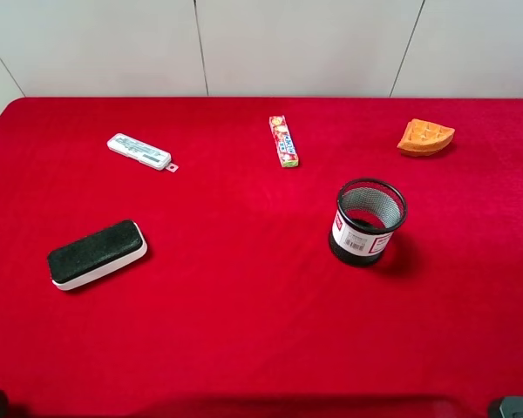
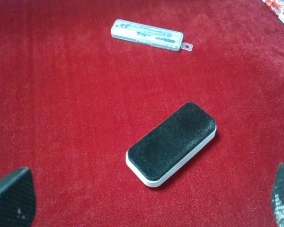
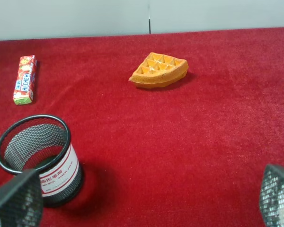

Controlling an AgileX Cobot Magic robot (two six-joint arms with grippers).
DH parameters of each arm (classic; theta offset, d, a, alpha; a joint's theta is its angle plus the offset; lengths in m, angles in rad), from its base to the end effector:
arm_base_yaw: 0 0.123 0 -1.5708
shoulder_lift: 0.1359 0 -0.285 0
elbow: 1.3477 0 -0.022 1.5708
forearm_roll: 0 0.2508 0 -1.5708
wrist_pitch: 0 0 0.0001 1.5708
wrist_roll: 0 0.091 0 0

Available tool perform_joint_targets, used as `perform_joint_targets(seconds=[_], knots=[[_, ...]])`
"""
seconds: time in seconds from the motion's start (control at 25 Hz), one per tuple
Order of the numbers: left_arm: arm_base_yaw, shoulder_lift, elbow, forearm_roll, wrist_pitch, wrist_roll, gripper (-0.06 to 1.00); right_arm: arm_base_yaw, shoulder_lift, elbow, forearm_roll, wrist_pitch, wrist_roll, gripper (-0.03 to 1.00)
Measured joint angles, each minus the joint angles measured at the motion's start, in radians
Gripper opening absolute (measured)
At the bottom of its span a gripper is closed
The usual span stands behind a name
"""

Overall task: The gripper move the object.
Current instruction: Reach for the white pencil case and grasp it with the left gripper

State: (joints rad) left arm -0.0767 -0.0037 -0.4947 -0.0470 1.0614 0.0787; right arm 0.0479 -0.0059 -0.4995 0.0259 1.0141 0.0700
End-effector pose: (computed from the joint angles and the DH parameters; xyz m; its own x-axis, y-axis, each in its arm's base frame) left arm -0.0051 -0.0034 0.2758 -0.4493 0.0904 -0.8888 0.1382 0.9899 0.0308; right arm -0.0040 0.0018 0.2810 -0.4128 0.0639 -0.9086 -0.0335 0.9958 0.0852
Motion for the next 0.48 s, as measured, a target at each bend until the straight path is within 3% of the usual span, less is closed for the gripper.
perform_joint_targets(seconds=[0.48], knots=[[0.0, 0.0, 0.0, 0.0, 0.0, 0.0, 0.99, 0.0, 0.0, 0.0, 0.0, 0.0, 0.0, 0.69]])
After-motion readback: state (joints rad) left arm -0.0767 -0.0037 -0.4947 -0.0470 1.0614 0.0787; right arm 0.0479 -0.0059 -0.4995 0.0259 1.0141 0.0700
